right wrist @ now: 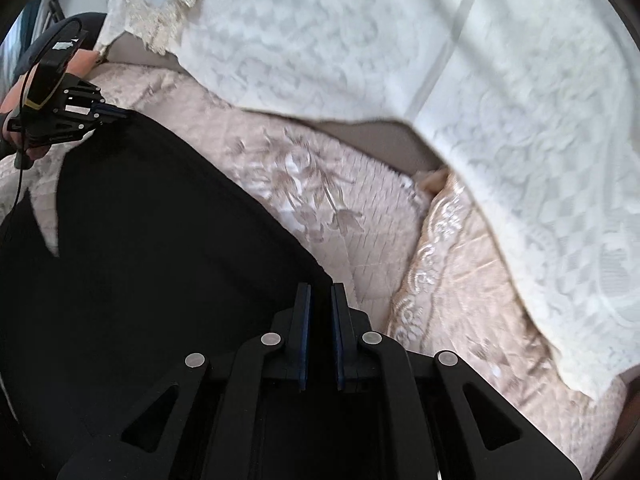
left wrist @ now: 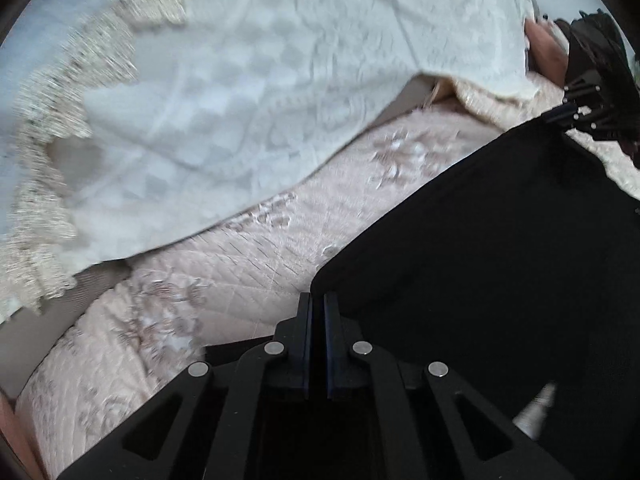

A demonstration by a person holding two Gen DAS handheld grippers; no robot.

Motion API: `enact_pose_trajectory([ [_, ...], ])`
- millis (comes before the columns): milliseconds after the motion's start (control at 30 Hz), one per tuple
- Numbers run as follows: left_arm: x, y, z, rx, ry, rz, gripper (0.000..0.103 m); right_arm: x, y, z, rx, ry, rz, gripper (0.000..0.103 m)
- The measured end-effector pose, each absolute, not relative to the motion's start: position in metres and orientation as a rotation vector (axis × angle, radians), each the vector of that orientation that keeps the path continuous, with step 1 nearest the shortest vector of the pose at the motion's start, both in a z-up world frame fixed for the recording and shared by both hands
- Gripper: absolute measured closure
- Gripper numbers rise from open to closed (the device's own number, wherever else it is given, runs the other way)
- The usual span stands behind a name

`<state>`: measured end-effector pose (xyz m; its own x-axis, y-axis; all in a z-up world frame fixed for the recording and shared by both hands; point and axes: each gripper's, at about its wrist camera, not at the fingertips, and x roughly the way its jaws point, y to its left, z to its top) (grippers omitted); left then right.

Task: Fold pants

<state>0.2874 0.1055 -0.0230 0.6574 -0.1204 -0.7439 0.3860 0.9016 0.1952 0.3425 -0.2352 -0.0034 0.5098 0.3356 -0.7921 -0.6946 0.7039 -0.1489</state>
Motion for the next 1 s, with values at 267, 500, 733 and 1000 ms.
enact_pose_trajectory([
  [267, 0.198, 0.107, 0.019, 0.284, 0.715, -0.289, 0.097, 0.256, -0.252, 0.036, -0.432, 0.704, 0.635, 0.094],
  [500, 0.104, 0.095, 0.023, 0.234, 0.687, -0.327, 0.097, 0.164, -0.272, 0.033, -0.348, 0.669, 0.636, 0.094],
  [733, 0.035, 0.080, -0.016, 0.173, 0.765, -0.358, 0.097, 0.084, -0.290, -0.016, -0.260, 0.769, 0.615, 0.095],
  [1000, 0.006, 0.079, -0.057, 0.088, 0.866, -0.308, 0.093, 0.051, -0.308, -0.066, -0.148, 0.932, 0.579, 0.091],
])
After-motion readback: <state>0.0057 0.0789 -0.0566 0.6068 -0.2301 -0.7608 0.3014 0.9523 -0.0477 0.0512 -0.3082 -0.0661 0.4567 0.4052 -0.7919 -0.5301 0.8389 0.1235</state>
